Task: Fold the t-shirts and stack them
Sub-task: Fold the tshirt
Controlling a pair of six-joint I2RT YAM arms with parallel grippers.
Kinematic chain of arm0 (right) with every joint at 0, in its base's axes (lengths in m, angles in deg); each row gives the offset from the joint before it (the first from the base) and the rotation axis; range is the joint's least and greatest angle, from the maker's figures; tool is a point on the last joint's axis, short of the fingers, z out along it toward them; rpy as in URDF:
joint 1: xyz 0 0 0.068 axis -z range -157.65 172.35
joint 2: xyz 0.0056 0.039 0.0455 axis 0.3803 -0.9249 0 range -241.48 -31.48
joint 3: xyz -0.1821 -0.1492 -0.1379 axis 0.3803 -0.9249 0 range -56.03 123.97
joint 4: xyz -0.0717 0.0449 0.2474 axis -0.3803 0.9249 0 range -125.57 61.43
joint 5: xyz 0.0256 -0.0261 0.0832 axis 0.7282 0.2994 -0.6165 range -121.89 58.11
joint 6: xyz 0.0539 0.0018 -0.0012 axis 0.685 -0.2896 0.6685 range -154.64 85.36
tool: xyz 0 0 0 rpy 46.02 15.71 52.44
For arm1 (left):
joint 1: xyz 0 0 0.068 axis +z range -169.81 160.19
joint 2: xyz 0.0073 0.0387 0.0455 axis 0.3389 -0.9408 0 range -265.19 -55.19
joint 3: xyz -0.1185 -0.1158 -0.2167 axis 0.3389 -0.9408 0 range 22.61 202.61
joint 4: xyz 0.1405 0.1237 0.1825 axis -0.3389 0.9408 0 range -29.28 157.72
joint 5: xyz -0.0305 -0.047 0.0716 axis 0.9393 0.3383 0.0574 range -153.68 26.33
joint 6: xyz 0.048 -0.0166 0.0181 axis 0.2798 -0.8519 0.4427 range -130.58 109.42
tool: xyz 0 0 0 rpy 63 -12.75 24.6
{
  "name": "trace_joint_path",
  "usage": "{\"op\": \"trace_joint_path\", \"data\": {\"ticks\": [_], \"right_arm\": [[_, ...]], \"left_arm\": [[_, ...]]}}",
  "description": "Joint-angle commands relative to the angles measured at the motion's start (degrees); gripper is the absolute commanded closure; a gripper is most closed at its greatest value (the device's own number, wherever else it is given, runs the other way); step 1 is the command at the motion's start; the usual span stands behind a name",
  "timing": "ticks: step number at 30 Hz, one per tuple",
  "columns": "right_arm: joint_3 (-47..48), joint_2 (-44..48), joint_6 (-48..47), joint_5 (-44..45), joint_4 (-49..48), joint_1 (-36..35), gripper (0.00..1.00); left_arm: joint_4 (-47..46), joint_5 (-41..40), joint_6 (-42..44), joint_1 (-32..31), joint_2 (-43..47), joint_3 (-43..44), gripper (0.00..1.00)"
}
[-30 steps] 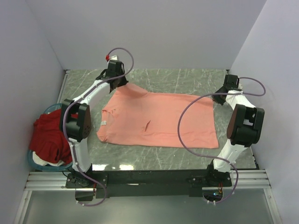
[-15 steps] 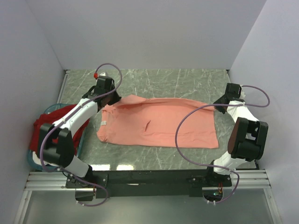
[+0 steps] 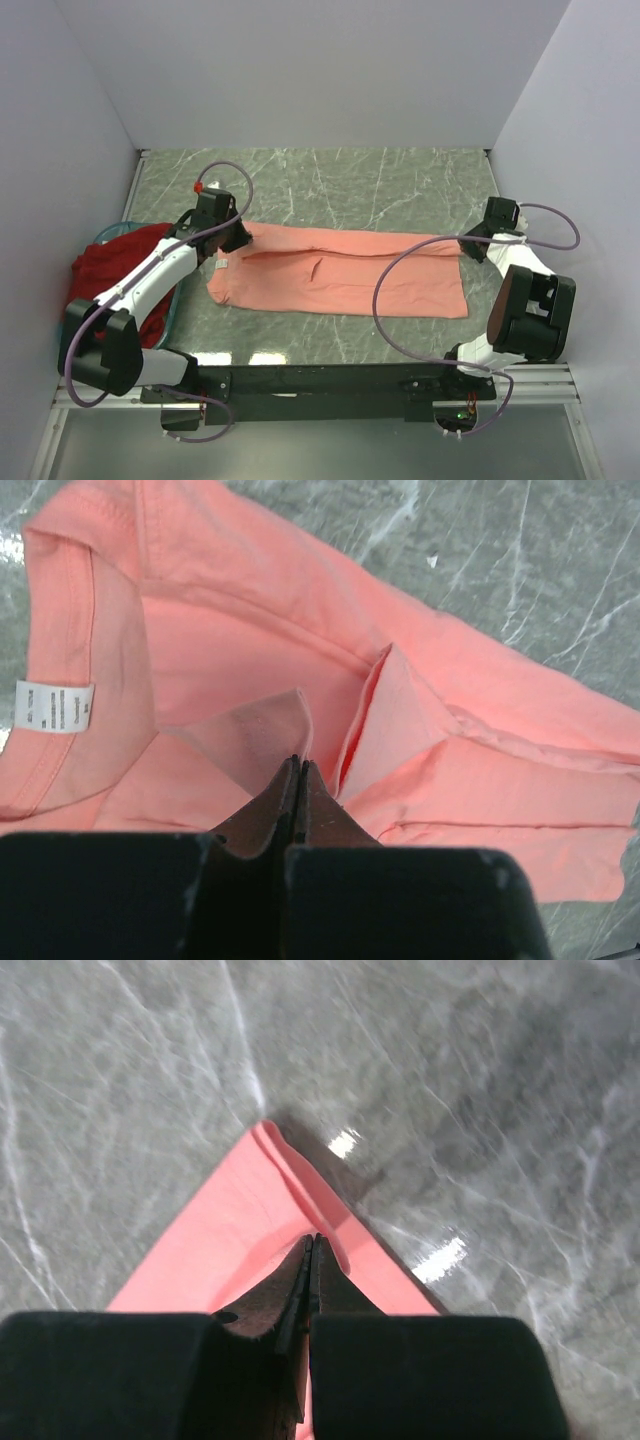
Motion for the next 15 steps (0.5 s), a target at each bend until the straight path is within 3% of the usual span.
{"op": "trace_joint_path", "data": {"ticks": [1,15], "right_arm": [[-2.1,4.1,0.0,0.2,-2.3,0.8,1.00],[-7.0,10.4,-0.4,0.0,-2.0,1.9,1.00]], "left_arm": [[0.0,0.6,0.6,-0.2,2.5,-1.0,1.00],[2.3,-1.4,0.4,0.4,4.8,-1.2,1.00]]}}
